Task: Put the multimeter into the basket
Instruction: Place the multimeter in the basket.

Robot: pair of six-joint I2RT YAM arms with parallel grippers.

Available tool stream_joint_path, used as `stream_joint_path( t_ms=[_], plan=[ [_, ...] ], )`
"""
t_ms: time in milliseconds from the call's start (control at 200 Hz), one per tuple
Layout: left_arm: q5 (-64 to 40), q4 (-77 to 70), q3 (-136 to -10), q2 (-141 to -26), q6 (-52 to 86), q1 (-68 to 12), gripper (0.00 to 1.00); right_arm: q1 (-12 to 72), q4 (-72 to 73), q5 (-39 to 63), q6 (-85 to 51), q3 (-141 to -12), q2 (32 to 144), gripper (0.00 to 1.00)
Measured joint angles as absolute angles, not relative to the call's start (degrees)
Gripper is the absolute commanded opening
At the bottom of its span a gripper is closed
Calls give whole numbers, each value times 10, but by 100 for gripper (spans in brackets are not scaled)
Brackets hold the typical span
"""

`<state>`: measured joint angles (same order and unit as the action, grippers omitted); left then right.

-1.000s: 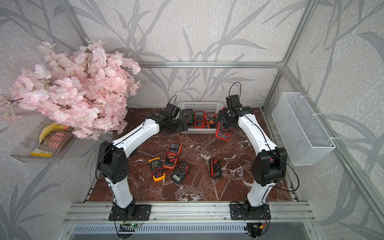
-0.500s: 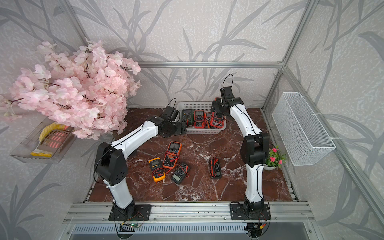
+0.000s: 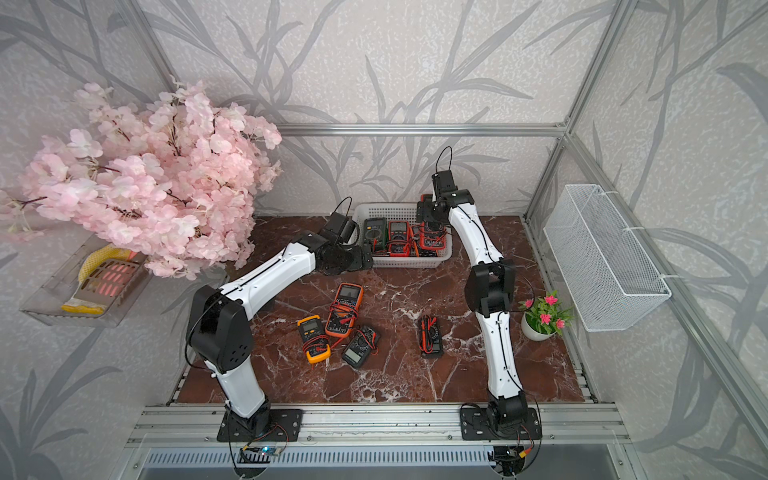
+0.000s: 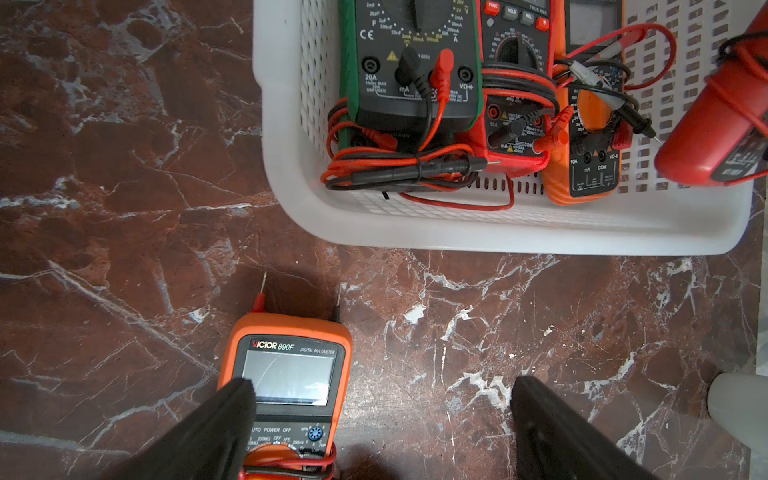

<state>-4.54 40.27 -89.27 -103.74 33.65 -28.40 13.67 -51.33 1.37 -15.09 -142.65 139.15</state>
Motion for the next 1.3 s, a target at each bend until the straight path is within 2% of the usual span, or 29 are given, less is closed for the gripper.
stream_joint_path(
  t_ms=[110,440,1300],
  plan=[
    [-45,403,-891,-1034,336,-284,100,142,-525,8,-145,-1426,1401,70],
    [-45,403,-884,-1023,336,-284,100,164,-543,-28,-142,-1426,1442,100],
    [-43,397,-827,-960,336,-284,100,163,-595,-51,-204,-1438,1411,99]
  ],
)
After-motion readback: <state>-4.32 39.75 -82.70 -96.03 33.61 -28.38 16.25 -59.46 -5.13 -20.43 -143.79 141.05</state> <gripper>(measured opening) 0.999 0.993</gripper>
